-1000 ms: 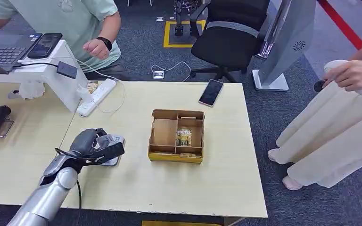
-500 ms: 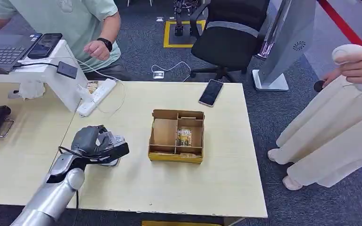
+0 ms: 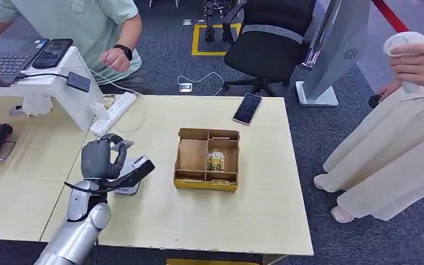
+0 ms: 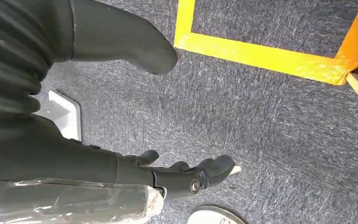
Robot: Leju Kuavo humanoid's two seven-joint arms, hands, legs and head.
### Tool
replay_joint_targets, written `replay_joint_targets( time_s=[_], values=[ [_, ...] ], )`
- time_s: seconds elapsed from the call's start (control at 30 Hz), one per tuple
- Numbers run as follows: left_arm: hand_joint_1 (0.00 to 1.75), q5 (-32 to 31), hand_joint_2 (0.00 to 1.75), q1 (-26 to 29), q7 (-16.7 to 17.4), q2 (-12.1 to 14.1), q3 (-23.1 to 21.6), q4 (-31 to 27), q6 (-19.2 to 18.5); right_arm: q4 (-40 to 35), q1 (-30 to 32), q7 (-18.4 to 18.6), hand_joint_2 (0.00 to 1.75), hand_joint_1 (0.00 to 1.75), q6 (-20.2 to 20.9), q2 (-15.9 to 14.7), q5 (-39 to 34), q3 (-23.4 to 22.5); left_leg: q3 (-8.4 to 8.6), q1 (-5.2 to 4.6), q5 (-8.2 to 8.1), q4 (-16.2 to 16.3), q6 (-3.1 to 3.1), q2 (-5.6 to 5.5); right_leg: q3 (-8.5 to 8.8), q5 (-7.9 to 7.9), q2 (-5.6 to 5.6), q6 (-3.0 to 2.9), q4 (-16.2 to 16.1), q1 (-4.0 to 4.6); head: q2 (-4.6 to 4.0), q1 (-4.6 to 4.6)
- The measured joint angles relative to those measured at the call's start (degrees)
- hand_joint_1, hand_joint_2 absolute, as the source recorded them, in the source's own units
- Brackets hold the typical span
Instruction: Pass the card to the sensor for recognition and then transmit it.
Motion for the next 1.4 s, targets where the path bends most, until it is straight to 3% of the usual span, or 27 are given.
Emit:
replay_joint_targets(
  time_s=[0.1,0.23,0.6,0.77,1.0,1.23,1.27,1.33,1.37,1.4],
  values=[
    [1.75,-3.0,1.75,-0.37,-1.14,-1.64,1.47,0.0,4.69,0.0,-0.01,0.37,1.75,0.0,-0.07,0.04,0.02,0.0,0.01,0.0,0.0,0.0,0.0,0.01,0.0,0.0,0.0,0.0,0.0,0.0,0.0,0.0],
    [1.75,-8.41,1.75,-1.25,-4.1,-5.24,6.15,0.0,4.93,0.02,-0.01,0.87,1.75,0.0,-0.07,0.28,0.24,0.0,0.0,0.0,0.0,0.0,0.0,0.0,0.0,0.01,-0.01,0.0,0.0,0.0,0.0,0.0],
    [1.75,-15.27,1.75,-4.21,-6.58,-12.65,15.25,0.0,5.08,0.02,-0.15,1.46,1.75,0.0,-0.07,0.72,0.37,0.02,-0.02,0.0,0.0,0.01,0.0,-0.01,-0.01,0.01,-0.01,0.0,0.0,0.0,0.0,0.0],
    [1.75,-16.06,1.75,-5.42,-6.77,-15.1,17.86,0.0,5.06,0.04,-0.15,1.51,1.75,0.0,-0.07,0.94,0.42,0.04,0.0,-0.01,0.0,0.01,0.0,0.0,-0.01,0.02,0.01,0.0,0.0,0.0,0.0,0.0],
    [1.75,-16.52,1.75,-6.8,-10.51,-19.25,22.4,0.0,5.19,0.07,-0.16,2.03,1.75,0.0,-0.11,1.11,1.11,0.15,-0.02,0.0,0.0,0.02,0.0,-0.02,-0.02,0.02,0.0,0.0,0.0,0.0,0.0,0.0],
    [1.75,-15.91,1.75,-7.63,-11.23,-21.42,23.32,0.68,5.19,0.07,-0.2,2.03,1.75,0.0,-0.11,1.42,0.94,0.22,-0.02,-0.01,0.0,0.02,0.0,-0.01,-0.02,0.02,0.0,0.0,0.0,0.0,0.0,0.0],
    [1.59,-15.8,1.75,-7.61,-11.3,-21.57,23.32,0.81,5.19,0.07,-0.2,2.03,1.75,0.0,-0.11,1.42,0.94,0.22,-0.02,0.0,0.0,0.02,0.0,-0.01,-0.02,0.02,0.0,0.0,0.0,0.0,0.0,0.0],
    [1.59,-15.34,1.75,-7.56,-11.82,-21.68,23.32,0.9,5.19,0.07,-0.23,2.03,1.75,0.0,-0.11,1.42,0.92,0.22,-0.02,0.0,0.0,0.02,0.0,-0.01,-0.03,0.02,0.01,0.0,0.0,0.0,0.0,0.0],
    [0.49,-15.21,1.75,-7.56,-12.13,-21.74,23.32,0.9,5.19,0.07,-0.24,2.03,1.75,0.0,-0.11,1.42,0.92,0.22,-0.02,0.0,0.0,0.02,0.0,-0.01,-0.03,0.01,0.01,0.0,0.0,0.0,0.0,0.0],
    [0.0,-15.14,1.75,-7.56,-12.28,-21.83,23.32,0.9,5.19,0.07,-0.24,2.03,1.75,0.0,-0.09,1.42,0.92,0.22,-0.03,0.0,0.0,0.02,0.0,-0.01,-0.03,0.01,0.0,0.0,0.0,0.0,0.0,0.0]
  ],
)
